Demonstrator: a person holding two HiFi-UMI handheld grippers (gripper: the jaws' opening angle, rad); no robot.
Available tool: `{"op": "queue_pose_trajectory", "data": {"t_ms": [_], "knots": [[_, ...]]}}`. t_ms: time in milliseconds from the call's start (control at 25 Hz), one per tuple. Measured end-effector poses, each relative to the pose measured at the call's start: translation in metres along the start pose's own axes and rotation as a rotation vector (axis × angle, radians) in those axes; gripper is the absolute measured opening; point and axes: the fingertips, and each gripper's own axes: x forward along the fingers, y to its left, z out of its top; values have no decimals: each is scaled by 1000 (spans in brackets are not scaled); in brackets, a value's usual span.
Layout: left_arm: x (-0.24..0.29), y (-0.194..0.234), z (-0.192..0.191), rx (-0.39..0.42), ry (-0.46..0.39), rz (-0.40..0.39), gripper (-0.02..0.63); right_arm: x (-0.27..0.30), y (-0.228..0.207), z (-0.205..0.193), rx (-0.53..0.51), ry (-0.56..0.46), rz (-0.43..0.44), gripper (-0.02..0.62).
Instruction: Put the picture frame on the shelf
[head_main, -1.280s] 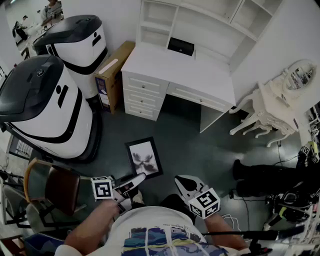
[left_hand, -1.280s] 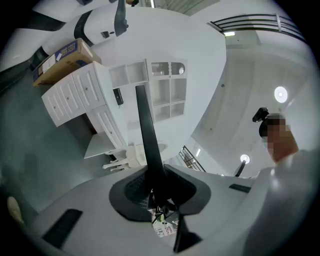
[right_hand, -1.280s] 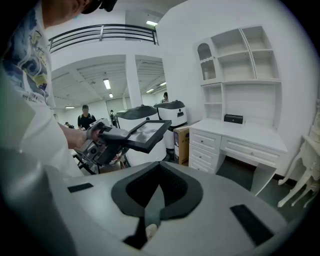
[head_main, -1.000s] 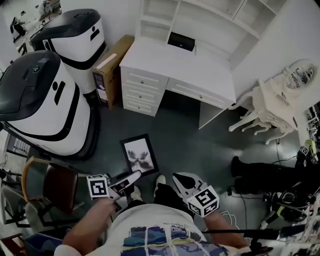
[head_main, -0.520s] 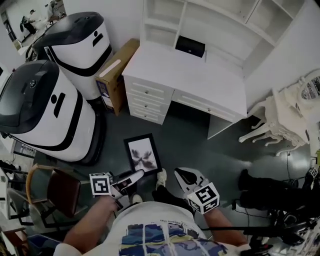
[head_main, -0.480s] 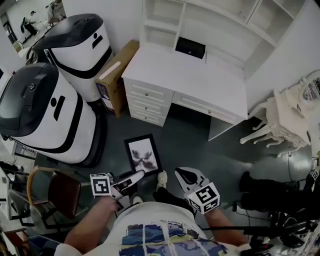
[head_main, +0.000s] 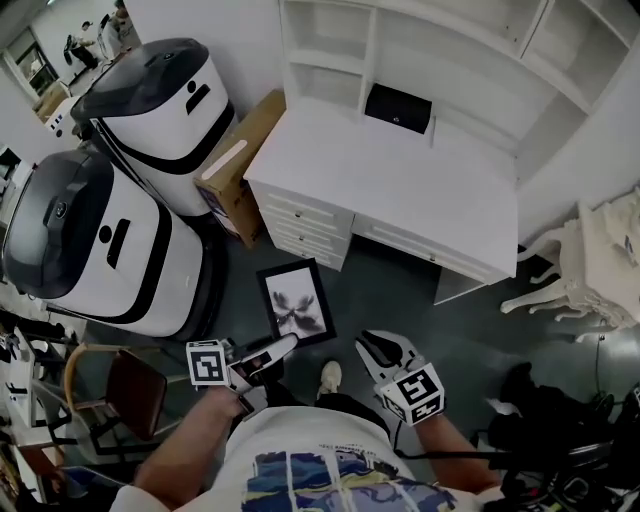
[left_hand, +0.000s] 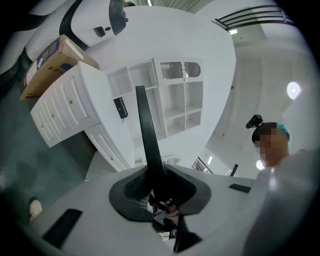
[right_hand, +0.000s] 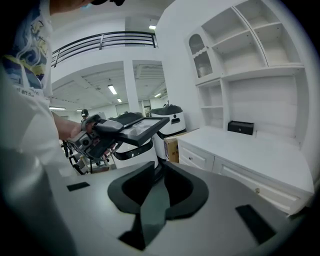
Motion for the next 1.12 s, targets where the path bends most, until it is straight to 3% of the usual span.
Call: {"op": "queue_pose_trajectory", "data": {"t_ms": [360, 520, 760, 1000, 1120], "knots": [[24, 29, 68, -29, -18, -13, 74, 55, -39, 26, 15, 26, 18, 30], [38, 54, 114, -72, -3, -59, 74, 84, -67, 46, 19, 34, -39, 26], [65, 82, 201, -60, 89, -113, 74, 136, -100, 92, 48, 33, -139, 26], [84, 121, 275, -25, 187, -86, 74, 184, -120, 130, 73, 25, -223, 26], [101, 135, 303, -82, 166, -98, 74, 195, -128, 136, 88, 33, -237, 26]]}}
